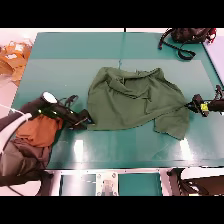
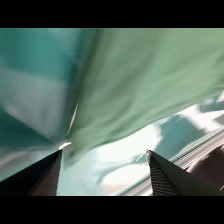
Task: Fold the shirts.
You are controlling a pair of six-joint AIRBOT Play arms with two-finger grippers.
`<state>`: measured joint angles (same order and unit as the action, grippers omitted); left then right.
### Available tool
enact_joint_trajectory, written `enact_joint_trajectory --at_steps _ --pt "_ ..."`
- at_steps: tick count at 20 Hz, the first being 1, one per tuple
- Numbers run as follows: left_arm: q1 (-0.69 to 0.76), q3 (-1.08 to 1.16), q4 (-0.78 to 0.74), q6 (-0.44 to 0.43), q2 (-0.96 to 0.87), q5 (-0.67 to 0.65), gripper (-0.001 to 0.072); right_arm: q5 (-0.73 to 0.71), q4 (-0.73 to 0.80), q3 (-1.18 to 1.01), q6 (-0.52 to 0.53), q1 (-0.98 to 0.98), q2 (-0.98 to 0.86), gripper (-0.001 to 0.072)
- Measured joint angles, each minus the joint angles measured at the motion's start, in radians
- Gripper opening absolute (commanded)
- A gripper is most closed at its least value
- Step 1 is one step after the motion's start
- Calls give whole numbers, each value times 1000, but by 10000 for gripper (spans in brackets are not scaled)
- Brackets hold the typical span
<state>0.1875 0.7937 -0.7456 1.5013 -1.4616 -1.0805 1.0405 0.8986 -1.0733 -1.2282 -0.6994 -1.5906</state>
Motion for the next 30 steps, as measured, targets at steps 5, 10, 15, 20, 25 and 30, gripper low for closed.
enact_joint_trajectory --at_steps 5,10,15,20,25,30 --pt "82 -69 91 -56 7 214 24 -2 -1 0 2 1 0 15" --pt "98 -2 -9 -93 12 175 23 14 -26 -1 2 4 21 14" --pt "101 289 -263 -30 84 -21 23 57 -103 -35 1 16 177 14" --pt "102 776 -416 0 171 -158 24 79 -304 -95 -6 18 479 14" --pt "102 1247 -494 -3 248 -203 24 0 -471 -260 -45 18 774 15" --pt "102 1360 -577 -14 418 -142 24 -77 -430 -541 -124 18 912 15"
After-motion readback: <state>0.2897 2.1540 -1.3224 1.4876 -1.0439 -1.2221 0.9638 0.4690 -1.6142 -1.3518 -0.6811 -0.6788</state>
